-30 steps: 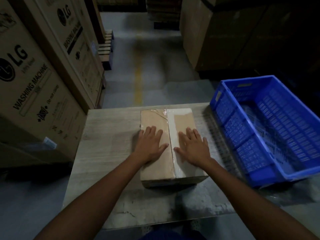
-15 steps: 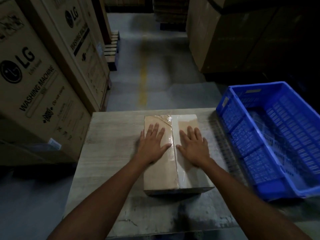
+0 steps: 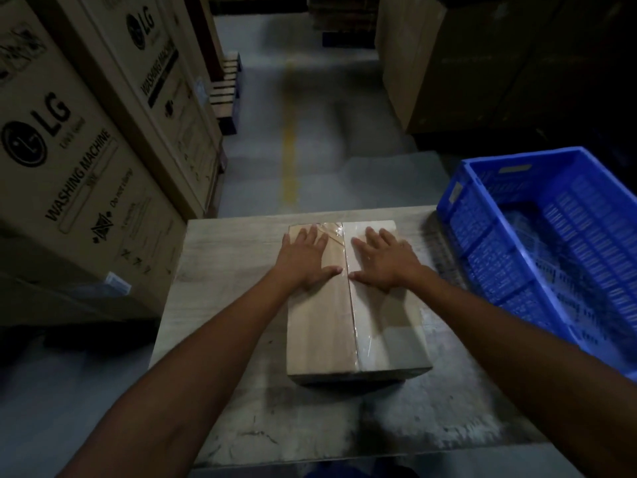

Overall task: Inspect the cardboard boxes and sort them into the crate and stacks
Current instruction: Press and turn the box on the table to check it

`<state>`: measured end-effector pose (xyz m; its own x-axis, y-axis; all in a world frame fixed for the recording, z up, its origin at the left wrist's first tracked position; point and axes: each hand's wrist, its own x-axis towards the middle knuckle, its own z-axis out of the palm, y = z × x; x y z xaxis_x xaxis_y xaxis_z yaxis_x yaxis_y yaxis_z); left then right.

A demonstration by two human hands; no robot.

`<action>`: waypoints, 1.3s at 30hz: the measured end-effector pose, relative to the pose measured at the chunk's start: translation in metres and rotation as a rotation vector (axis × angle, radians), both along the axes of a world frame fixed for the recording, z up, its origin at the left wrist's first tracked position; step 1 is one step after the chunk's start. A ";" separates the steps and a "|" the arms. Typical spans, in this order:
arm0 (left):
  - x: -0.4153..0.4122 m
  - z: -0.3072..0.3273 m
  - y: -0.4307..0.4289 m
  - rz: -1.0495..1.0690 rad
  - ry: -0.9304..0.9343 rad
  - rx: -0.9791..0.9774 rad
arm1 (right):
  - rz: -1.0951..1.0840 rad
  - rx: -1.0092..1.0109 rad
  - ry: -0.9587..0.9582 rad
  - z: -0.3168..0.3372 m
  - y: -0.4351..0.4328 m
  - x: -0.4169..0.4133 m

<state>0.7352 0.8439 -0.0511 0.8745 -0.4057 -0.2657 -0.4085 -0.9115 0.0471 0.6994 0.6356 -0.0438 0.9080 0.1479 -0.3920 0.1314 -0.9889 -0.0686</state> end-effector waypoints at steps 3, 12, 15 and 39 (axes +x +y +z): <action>-0.003 -0.006 0.002 0.013 -0.205 -0.106 | 0.015 -0.012 -0.020 -0.003 -0.003 -0.001; -0.017 -0.017 0.004 0.049 -0.034 -0.131 | -0.005 0.032 0.016 -0.010 0.000 -0.001; -0.020 -0.005 0.010 0.017 0.072 -0.142 | -0.005 0.085 0.078 0.004 -0.002 -0.003; -0.060 0.022 0.030 1.138 0.416 -1.374 | -1.015 1.069 -0.210 0.012 0.004 -0.060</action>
